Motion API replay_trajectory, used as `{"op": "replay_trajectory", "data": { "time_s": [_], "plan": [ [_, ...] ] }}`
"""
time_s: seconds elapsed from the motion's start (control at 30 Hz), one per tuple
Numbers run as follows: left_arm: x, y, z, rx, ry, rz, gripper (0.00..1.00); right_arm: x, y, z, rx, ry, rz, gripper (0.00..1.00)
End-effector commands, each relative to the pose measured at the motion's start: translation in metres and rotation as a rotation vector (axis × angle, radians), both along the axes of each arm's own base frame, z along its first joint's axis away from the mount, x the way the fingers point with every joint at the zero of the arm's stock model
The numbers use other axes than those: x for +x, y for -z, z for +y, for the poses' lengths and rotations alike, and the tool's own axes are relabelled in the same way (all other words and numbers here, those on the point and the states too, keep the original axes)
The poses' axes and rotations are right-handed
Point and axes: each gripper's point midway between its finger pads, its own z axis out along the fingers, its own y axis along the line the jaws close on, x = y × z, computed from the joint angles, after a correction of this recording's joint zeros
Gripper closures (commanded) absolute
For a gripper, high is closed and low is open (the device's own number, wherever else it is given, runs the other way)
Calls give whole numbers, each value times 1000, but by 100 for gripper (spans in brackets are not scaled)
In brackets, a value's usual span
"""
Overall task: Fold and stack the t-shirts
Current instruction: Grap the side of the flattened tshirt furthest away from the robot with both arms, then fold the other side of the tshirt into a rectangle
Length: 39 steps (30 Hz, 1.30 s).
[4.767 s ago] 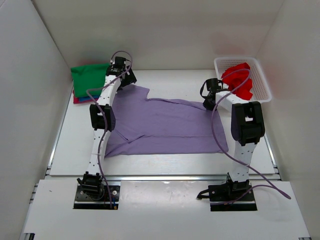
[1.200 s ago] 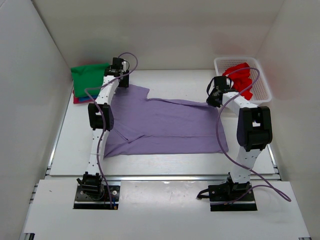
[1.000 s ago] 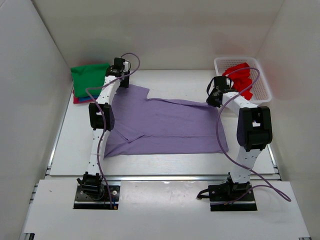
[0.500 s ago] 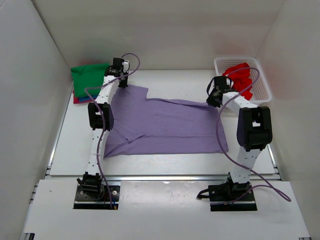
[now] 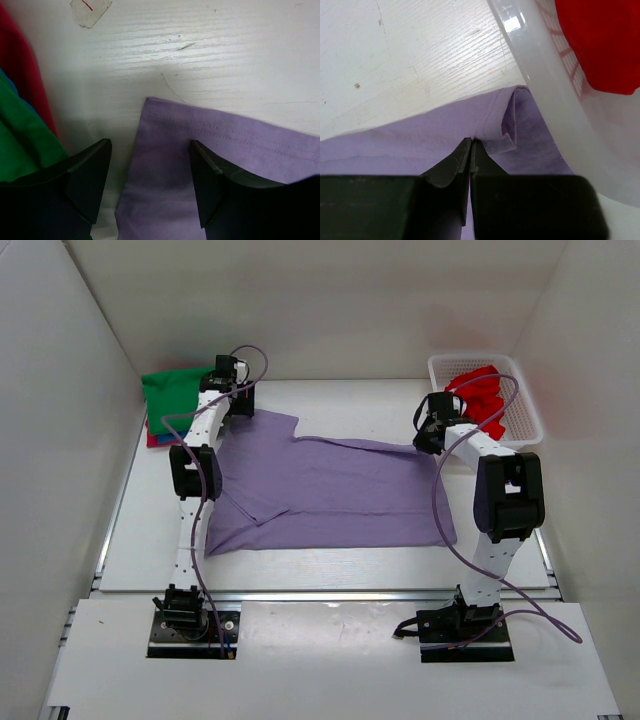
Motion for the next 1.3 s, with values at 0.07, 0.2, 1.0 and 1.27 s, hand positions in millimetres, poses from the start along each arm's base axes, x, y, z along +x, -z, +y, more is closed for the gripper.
{"op": "replay_trajectory", "data": {
  "time_s": [0.07,0.2,1.0,1.27],
  "plan": [
    [-21,0,-7,-6,62,77,32,12,-36,-7,-9,24,-96,100],
    [-25,-3,-18,0,125,80,79,13,-37,-8,-12,24,-97,100],
    [-72,-133,-8,-1,138,23,100,20,-31,-11,-49,-152,-55,100],
    [-119,-123,-16,-5,187,144,100,11,-36,-17,-70,-213,-12,100]
  ]
}}
